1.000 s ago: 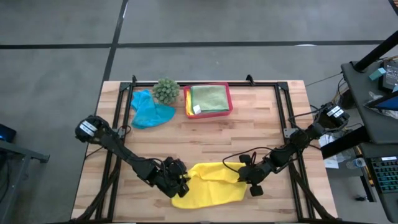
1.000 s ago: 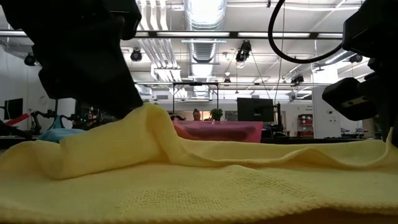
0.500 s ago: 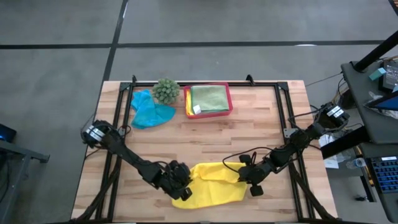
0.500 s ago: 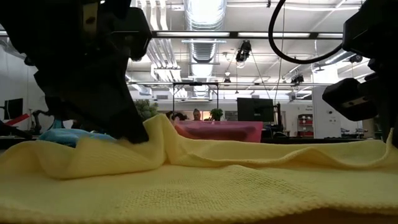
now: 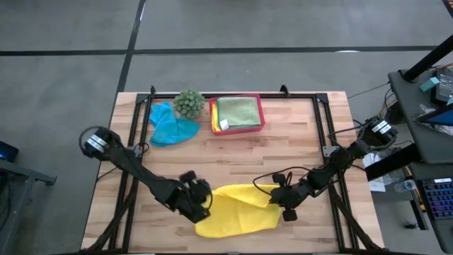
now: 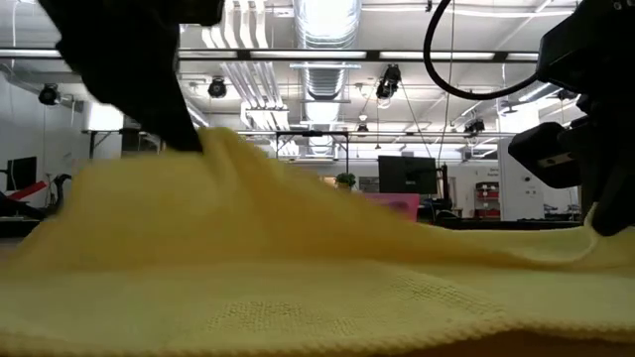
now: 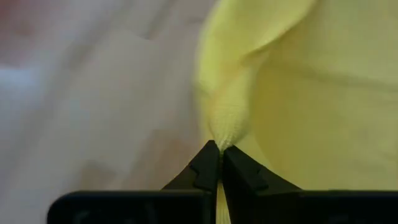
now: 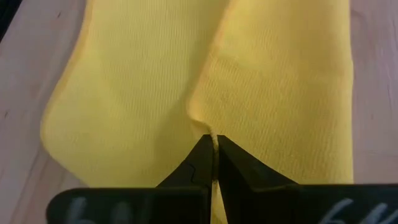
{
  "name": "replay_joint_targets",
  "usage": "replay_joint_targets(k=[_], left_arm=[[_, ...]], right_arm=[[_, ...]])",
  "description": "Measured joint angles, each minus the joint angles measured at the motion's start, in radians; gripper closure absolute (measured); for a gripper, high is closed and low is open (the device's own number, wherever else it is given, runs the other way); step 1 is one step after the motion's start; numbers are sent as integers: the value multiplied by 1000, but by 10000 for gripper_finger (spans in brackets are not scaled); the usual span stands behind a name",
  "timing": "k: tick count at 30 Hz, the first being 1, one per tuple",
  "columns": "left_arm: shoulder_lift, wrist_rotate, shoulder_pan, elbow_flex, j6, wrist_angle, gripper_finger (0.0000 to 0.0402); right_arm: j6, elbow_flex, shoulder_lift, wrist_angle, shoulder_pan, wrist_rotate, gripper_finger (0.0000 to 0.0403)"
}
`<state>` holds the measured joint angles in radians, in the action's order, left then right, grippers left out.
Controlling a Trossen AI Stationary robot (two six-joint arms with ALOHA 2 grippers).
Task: Fold microfiber towels
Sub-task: Fold the yellow microfiber towel
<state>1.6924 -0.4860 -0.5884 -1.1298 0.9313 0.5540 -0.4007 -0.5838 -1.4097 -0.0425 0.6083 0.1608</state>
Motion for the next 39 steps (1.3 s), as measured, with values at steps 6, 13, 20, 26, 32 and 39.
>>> replay_joint_targets(k=[6, 13, 20, 26, 32, 39], left_arm=[[-48, -12, -3, -80, -151, 158, 401], [5, 155, -11, -70, -218, 48, 401], [76, 271, -29, -69, -140, 16, 401], [113, 296, -33, -68, -125, -74, 401], [128, 307, -33, -67, -126, -119, 381], [89, 373, -35, -67, -126, -119, 301]], right_arm=[[0, 0, 0, 0, 0, 4, 394], [0, 0, 0, 1, 0, 3, 394], [-71, 0, 0, 73, 3, -15, 394], [-88, 2, 0, 95, 3, -30, 394], [-89, 2, 0, 90, 3, -30, 394], [-87, 3, 0, 89, 3, -30, 394]])
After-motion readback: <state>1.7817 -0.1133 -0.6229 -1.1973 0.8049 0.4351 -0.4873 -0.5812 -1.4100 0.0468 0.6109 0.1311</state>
